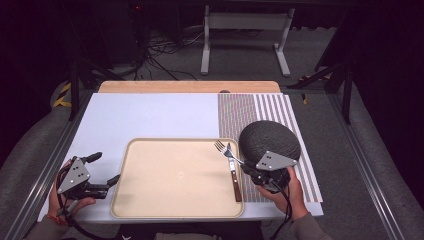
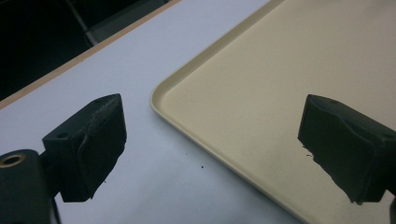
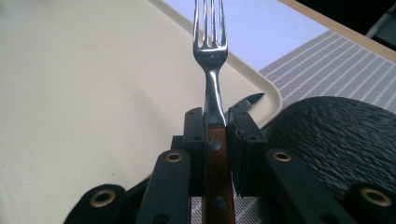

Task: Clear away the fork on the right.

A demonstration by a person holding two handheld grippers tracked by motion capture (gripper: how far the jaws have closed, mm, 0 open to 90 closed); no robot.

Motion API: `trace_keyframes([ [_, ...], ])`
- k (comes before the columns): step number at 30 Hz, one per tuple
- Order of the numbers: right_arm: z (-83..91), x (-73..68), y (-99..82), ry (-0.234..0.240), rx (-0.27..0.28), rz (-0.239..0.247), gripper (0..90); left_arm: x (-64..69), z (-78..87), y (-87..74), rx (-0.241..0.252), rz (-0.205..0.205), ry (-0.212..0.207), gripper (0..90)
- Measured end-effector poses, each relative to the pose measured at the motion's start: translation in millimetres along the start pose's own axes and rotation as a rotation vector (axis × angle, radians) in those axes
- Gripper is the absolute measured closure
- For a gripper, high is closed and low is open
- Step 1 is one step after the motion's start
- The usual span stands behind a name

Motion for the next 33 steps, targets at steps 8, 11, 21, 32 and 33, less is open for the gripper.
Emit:
trace_keyframes([
  [8, -16.9, -14.5, 9.5, 0.017, -0.026, 0.011, 78.9, -1.2, -0.1, -0.9, 0.007, 0.002, -0.004, 8.4],
  [11, -19.8, -19.6, 14.9, 0.026, -0.018, 0.006, 78.9, -0.2, -0.1, -0.6, 0.007, 0.001, -0.011, 8.4],
  [21, -32.1, -39.4, 26.5, 0.058, -0.022, -0.001, 78.8, 1.5, 0.6, 0.1, 0.016, 0.003, -0.015, 8.3],
  [32, -45.0, -57.4, 30.0, 0.104, -0.043, -0.016, 78.9, 0.5, 1.6, -0.6, 0.017, -0.003, -0.014, 8.3],
  [33, -45.8, -61.1, 30.1, 0.1, -0.051, -0.01, 78.9, 0.4, 2.0, -0.7, 0.017, -0.001, -0.014, 8.3],
])
Point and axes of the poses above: each handheld gripper's, and its own axes: z roughly backward along the jaws, y roughly out of its top, x roughly to its right, the point moved 3 cm from there along -z, roughly forward along the jaws, and after that the axes turned 4 degrees about -z, right-handed, at the moved point
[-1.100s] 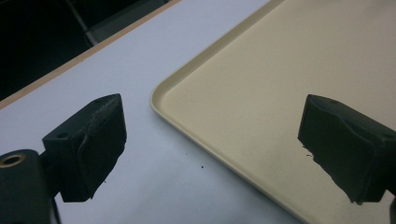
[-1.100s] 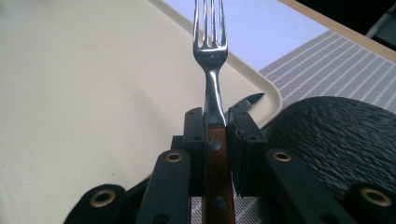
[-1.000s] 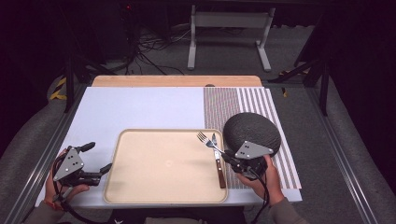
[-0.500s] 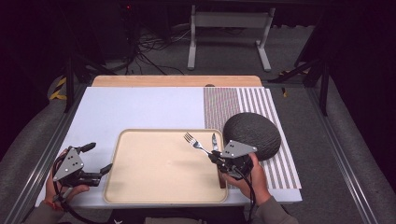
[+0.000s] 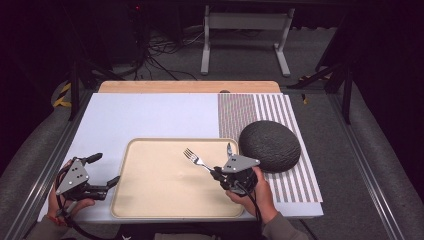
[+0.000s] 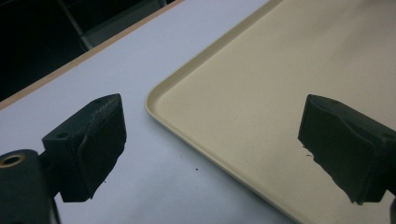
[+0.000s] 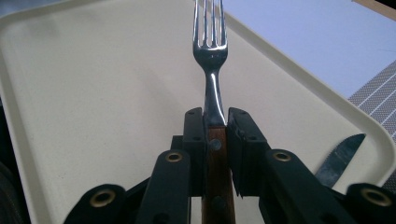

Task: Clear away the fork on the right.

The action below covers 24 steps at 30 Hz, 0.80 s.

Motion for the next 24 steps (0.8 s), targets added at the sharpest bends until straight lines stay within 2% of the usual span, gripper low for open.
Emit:
trace_keyframes([
  [10, -11.8, -14.1, -2.6, 0.021, -0.038, 0.017, 78.8, -0.1, 0.3, 0.2, 0.003, 0.004, 0.0, 8.3],
  [14, -17.4, -15.1, -6.4, 0.018, -0.059, -0.006, 78.9, -0.3, 1.1, 0.1, 0.006, 0.004, 0.0, 8.3],
  [18, -20.3, -17.4, -8.0, 0.021, -0.072, -0.009, 78.8, 0.2, 1.0, 0.5, 0.008, 0.011, -0.001, 8.4],
  [24, -27.8, -21.6, -16.1, 0.016, -0.131, -0.019, 78.8, 0.0, 0.0, -0.4, 0.005, 0.011, -0.007, 8.3],
])
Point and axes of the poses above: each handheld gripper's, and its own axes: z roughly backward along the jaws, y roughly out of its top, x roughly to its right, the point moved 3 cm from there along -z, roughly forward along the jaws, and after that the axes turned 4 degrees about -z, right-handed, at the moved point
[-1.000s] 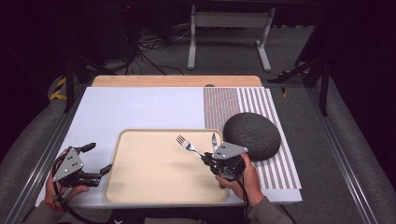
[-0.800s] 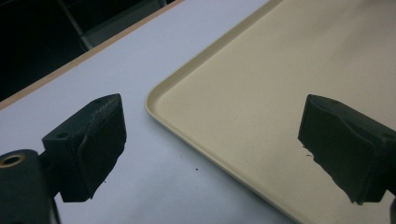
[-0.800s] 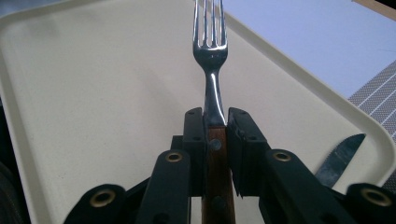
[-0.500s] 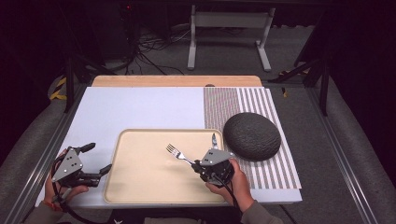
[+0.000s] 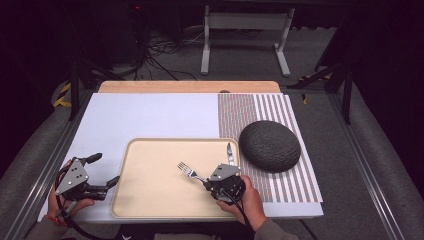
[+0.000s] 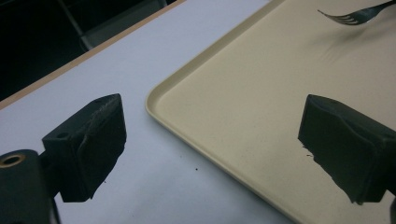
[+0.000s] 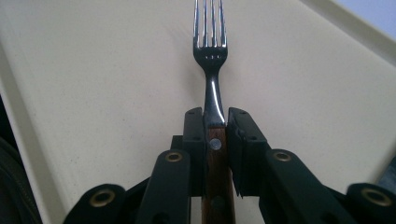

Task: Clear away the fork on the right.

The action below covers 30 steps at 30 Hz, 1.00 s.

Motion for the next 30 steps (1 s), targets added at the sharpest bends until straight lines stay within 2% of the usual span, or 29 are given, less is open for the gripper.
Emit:
trace_keyframes([
  [7, -4.6, 0.2, -7.0, 0.005, -0.034, -0.02, 78.6, -0.2, 0.4, 0.2, -0.004, 0.001, 0.0, 8.3],
  [9, -7.5, -2.0, -9.7, 0.012, -0.057, -0.012, 78.2, -0.4, 0.3, -0.2, -0.009, -0.002, 0.002, 8.4],
  [11, -8.4, -3.9, -10.3, 0.023, -0.053, -0.002, 74.1, 1.1, 0.3, 0.1, -0.007, 0.0, -0.004, 8.3],
  [13, -6.8, -2.5, -8.6, 0.012, -0.042, -0.009, 70.0, 0.0, 0.1, -0.3, -0.008, -0.004, 0.001, 8.3],
  [15, -5.7, -1.2, -7.8, 0.022, -0.029, -0.013, 62.8, -0.3, 0.2, -0.6, -0.01, -0.004, 0.001, 8.3],
  [17, -4.5, 0.1, -6.4, 0.031, -0.011, -0.002, 65.5, -0.6, 0.5, -0.5, -0.014, -0.005, 0.004, 8.2],
  [19, -1.2, 1.0, -3.4, 0.038, 0.021, 0.025, 75.6, 0.0, -0.3, -0.2, -0.01, -0.002, 0.007, 8.3],
  [20, 1.3, 1.6, -0.8, 0.059, 0.042, 0.032, 78.9, -0.2, 0.0, 0.1, -0.014, -0.007, 0.011, 8.3],
  [21, 1.3, 1.6, -0.8, 0.059, 0.042, 0.032, 78.9, -0.2, 0.0, 0.1, -0.014, -0.007, 0.011, 8.3],
  [22, 3.7, 1.3, 3.7, 0.063, 0.064, 0.065, 88.9, 0.3, -0.3, 0.0, -0.012, -0.002, 0.01, 8.3],
  [23, 3.7, 1.3, 3.7, 0.063, 0.064, 0.065, 88.9, 0.3, -0.3, 0.0, -0.012, -0.002, 0.01, 8.3],
  [26, -1.4, -5.3, 9.0, 0.117, 0.045, 0.14, 90.0, 0.2, -0.4, -0.2, -0.019, -0.012, 0.015, 8.5],
  [27, -5.5, -9.0, 10.1, 0.151, 0.029, 0.167, 90.0, 0.0, -0.4, 0.0, -0.017, -0.008, 0.017, 8.5],
  [28, -14.9, -15.8, 12.7, 0.15, -0.017, 0.22, 90.0, -0.2, -0.5, -0.1, -0.017, 0.0, 0.013, 8.6],
  [30, -18.8, -18.1, 13.4, 0.154, -0.035, 0.237, 90.0, -0.5, -1.3, -0.6, -0.016, 0.005, 0.014, 8.6],
])
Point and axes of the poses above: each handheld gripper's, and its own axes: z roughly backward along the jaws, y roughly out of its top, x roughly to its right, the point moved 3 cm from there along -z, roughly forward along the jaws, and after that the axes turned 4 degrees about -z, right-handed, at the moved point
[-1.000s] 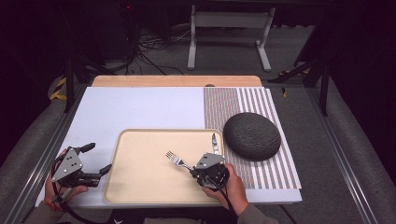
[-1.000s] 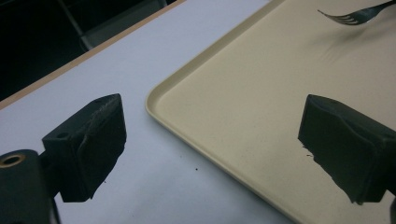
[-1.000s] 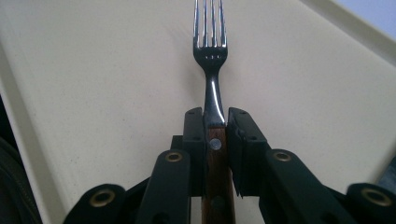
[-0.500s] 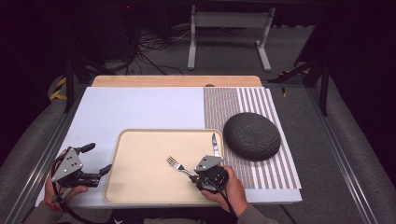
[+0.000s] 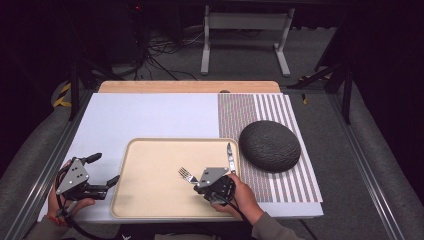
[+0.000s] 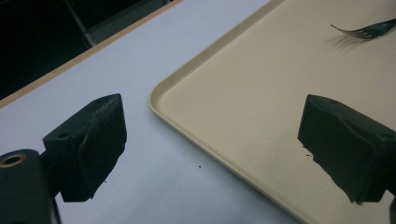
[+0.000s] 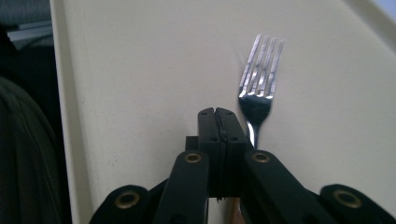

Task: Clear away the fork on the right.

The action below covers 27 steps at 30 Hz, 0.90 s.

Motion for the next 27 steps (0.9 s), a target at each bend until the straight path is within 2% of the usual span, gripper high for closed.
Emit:
trace_keyframes([
  [2, -10.7, -1.9, 2.0, -0.004, -0.044, 0.018, 90.0, -0.3, -0.6, -0.6, -0.005, -0.007, -0.001, 8.6],
  [3, -14.5, -2.7, 2.4, -0.002, -0.049, 0.021, 90.0, -0.9, -0.6, -0.5, 0.001, -0.008, 0.003, 8.6],
  [4, -15.0, -2.6, 2.9, 0.003, -0.047, 0.021, 90.0, -0.8, 0.0, -0.5, 0.002, 0.007, 0.002, 8.6],
  [8, -14.9, 0.4, 1.8, -0.02, -0.044, 0.009, 90.0, 0.0, 0.7, -0.3, 0.001, 0.002, -0.002, 8.6],
  [9, -14.7, 1.1, 1.2, -0.025, -0.041, 0.003, 90.0, -0.4, 0.5, -0.2, -0.002, -0.011, 0.003, 8.6],
  [11, -14.5, 3.5, 0.7, -0.056, -0.042, 0.006, 90.0, 0.3, -0.1, 0.1, -0.006, -0.007, 0.0, 8.6],
  [13, -14.0, 6.0, -0.4, -0.052, -0.037, -0.013, 90.0, 1.3, -0.6, 0.6, -0.004, -0.008, -0.001, 8.6],
  [15, -13.5, 8.4, -1.0, -0.071, -0.038, -0.015, 90.0, 1.5, -1.3, 0.1, -0.007, -0.008, -0.004, 8.7],
  [21, -11.7, 19.5, -3.9, -0.119, -0.035, -0.079, 90.0, 1.0, -2.5, -1.0, -0.012, -0.014, -0.01, 8.7],
  [27, -6.9, 28.3, -9.0, -0.151, -0.041, -0.098, 90.0, 1.1, -1.6, -0.7, -0.01, -0.015, -0.008, 8.7],
])
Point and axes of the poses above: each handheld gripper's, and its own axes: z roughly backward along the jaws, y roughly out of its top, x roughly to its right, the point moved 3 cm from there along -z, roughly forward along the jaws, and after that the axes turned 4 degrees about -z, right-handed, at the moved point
